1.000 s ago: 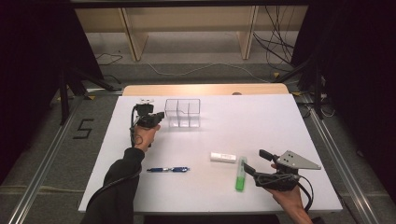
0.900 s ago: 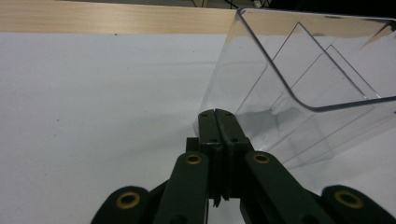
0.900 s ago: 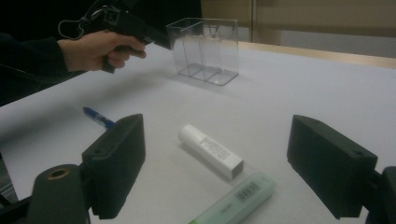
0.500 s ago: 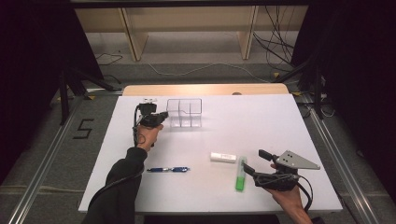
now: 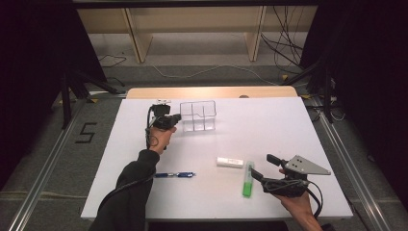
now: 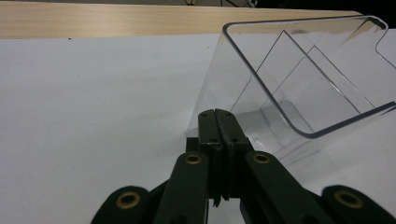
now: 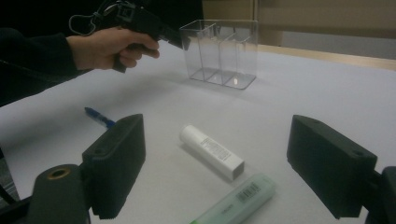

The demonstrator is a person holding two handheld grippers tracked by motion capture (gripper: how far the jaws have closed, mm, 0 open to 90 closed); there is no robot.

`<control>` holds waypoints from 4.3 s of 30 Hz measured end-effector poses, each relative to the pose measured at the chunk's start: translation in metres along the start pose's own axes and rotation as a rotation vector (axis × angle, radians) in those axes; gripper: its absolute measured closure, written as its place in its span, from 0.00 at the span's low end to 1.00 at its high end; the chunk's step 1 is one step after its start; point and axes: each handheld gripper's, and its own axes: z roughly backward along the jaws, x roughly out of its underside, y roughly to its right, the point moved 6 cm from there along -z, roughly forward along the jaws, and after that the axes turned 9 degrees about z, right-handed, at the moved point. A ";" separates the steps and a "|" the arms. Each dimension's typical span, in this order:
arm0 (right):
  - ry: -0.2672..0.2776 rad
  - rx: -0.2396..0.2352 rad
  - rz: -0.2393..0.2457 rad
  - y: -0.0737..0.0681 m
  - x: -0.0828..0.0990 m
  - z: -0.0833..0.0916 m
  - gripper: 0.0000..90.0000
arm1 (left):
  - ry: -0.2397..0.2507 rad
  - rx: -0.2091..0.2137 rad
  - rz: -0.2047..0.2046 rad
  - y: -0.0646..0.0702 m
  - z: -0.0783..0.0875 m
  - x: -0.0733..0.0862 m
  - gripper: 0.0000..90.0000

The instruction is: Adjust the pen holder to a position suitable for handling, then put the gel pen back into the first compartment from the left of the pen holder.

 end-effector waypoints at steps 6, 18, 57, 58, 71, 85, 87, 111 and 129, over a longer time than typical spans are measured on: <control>-0.001 0.000 0.001 0.000 0.000 0.000 0.23 | 0.004 -0.001 0.011 0.005 -0.003 -0.001 0.99; 0.000 -0.002 0.001 0.000 0.000 0.000 0.23 | -0.001 0.011 -0.004 0.018 -0.009 0.000 0.99; -0.001 0.000 0.006 -0.001 0.000 0.000 0.23 | -0.062 0.092 -0.026 0.007 0.043 0.003 0.64; 0.000 -0.001 0.007 -0.001 0.000 0.000 0.23 | -0.079 0.093 -0.039 0.007 0.045 0.004 0.59; -0.006 -0.005 0.019 -0.002 0.002 -0.001 0.23 | -0.155 0.137 -0.140 0.015 0.067 0.013 0.32; -0.008 -0.013 0.011 -0.003 0.003 0.000 0.23 | -0.213 0.184 -0.265 0.030 0.090 0.031 0.25; -0.010 -0.015 0.012 -0.003 0.003 0.000 0.23 | -0.220 0.185 -0.280 0.031 0.094 0.033 0.25; -0.020 -0.016 0.027 -0.006 0.003 -0.003 0.23 | -0.348 0.199 -0.397 0.035 0.116 0.063 0.21; -0.024 -0.024 0.032 -0.006 0.003 -0.004 0.23 | -0.505 0.188 -0.504 0.034 0.120 0.085 0.23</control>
